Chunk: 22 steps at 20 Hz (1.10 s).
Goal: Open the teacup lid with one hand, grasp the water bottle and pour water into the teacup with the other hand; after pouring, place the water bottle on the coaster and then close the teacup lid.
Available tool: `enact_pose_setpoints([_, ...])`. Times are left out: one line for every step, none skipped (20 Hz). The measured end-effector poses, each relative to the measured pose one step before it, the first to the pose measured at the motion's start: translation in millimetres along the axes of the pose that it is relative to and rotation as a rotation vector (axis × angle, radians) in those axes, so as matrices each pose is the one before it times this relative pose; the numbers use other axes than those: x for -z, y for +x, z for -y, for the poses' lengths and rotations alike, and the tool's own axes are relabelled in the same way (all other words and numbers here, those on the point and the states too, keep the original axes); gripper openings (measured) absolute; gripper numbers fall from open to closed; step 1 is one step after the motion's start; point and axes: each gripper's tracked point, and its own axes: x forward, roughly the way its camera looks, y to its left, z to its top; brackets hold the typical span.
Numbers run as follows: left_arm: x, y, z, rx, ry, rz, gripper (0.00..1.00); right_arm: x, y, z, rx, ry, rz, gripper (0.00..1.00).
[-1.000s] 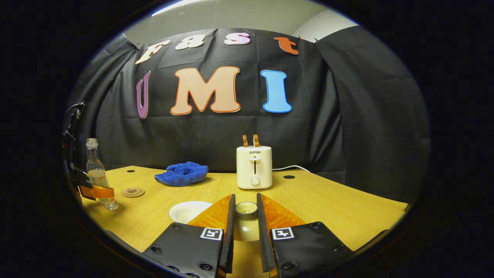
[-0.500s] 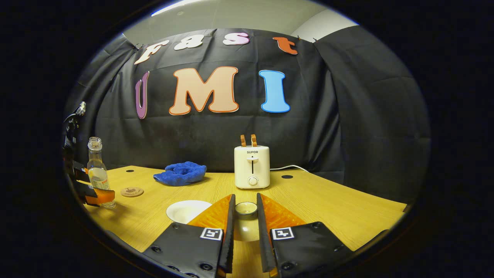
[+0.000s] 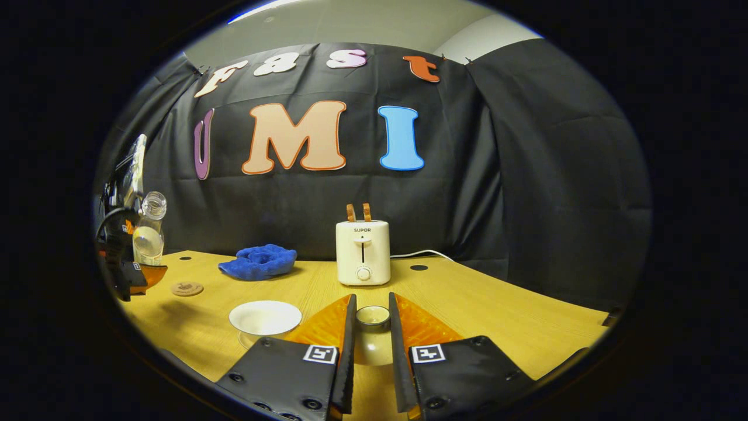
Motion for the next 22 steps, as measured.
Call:
enact_pose_setpoints([-4.11,2.18,1.01,-0.01002,0.03802,0.00393,0.66,0.54,0.06,3.12,0.00511,0.00005,0.00019,0.32])
enact_pose_setpoints([-3.93,2.89,-0.27,-0.01247,0.04298,0.00202,0.66,-0.76,-0.40,2.08,0.00493,-0.00035,0.00003,0.32])
enact_pose_setpoints([-4.13,1.38,1.61,-0.00951,0.04102,0.00684,0.66,0.64,0.27,2.65,0.00388,-0.00026,0.00084,0.32])
enact_pose_setpoints([-5.13,3.13,4.03,-0.00157,0.03919,0.00633,0.66,-1.01,-0.09,1.42,0.00316,0.00036,-0.00057,0.32])
enact_pose_setpoints([-4.00,2.40,5.24,0.00443,0.03090,0.00160,0.66,-0.07,0.04,1.57,0.00117,-0.00040,-0.00003,0.33])
enact_pose_setpoints([-4.03,2.03,5.75,0.00586,0.02116,0.00394,0.66,-0.12,0.28,1.31,0.00201,0.00019,0.00020,0.32])
enact_pose_setpoints([-4.53,1.59,3.77,0.00560,0.02188,0.00433,0.66,0.55,0.17,1.54,0.00235,-0.00022,0.00007,0.33])
enact_pose_setpoints([-3.84,1.93,3.57,0.00015,0.02404,-0.00133,0.66,-0.57,0.32,1.26,0.00182,-0.00010,0.00039,0.33])
enact_pose_setpoints([-0.04,0.07,4.14,0.00147,0.03307,-0.00172,0.66,0.02,-0.09,1.31,0.00286,0.00048,0.00089,0.32])
enact_pose_setpoints([-3.39,1.64,2.10,-0.00409,0.03971,0.00323,0.66,-0.05,-0.67,0.54,0.00178,-0.00080,0.00000,0.32])
enact_pose_setpoints([-3.56,0.72,1.18,-0.00577,0.03795,0.00524,0.64,0.34,-0.23,-0.31,-0.00020,-0.00073,-0.00015,0.32])
enact_pose_setpoints([-4.21,2.38,2.54,-0.00106,0.02856,0.00687,0.66,-0.02,0.43,-0.02,-0.00018,0.00012,-0.00089,0.32])
enact_pose_setpoints([-1.97,0.65,3.04,-0.00030,0.02242,-0.00018,0.66,-0.06,0.40,-0.41,-0.00186,0.00110,-0.00014,0.32])
enact_pose_setpoints([-1.66,1.08,0.84,-0.00222,0.02077,0.00108,0.66,-0.47,0.47,-0.83,-0.00330,0.00016,-0.00066,0.31])
enact_pose_setpoints([-0.31,1.08,0.90,-0.00244,0.02456,-0.00167,0.66,0.75,-0.16,0.05,-0.00154,-0.00007,0.00003,0.31])
enact_pose_setpoints([-0.73,2.27,1.68,-0.00299,0.02580,-0.00308,0.66,-0.11,-0.48,0.20,-0.00064,0.00001,0.00020,0.32])
enact_pose_setpoints([-1.07,0.61,0.63,-0.00296,0.02545,-0.00084,0.66,-0.08,-0.18,-0.06,0.00014,-0.00026,-0.00020,0.32])
enact_pose_setpoints([0.97,0.85,1.39,0.00156,0.02607,-0.00450,0.66,-0.28,0.52,-0.38,0.00014,-0.00012,0.00006,0.31])
enact_pose_setpoints([0.76,-0.33,0.34,-0.00332,0.02302,-0.00175,0.66,0.37,-0.10,0.80,0.00067,0.00019,-0.00020,0.32])
enact_pose_setpoints([0.11,1.75,-1.19,-0.00502,0.02006,0.00064,0.66,0.01,0.51,-0.06,0.00011,0.00002,0.00032,0.31])
enact_pose_setpoints([0.24,-0.42,-0.94,-0.00660,0.01733,0.00086,0.66,0.59,-0.51,-0.34,-0.00006,-0.00032,-0.00007,0.32])
enact_pose_setpoints([-0.93,0.69,-1.07,-0.00724,0.01375,0.00338,0.66,-0.44,-0.06,-0.01,-0.00014,0.00023,-0.00048,0.32])
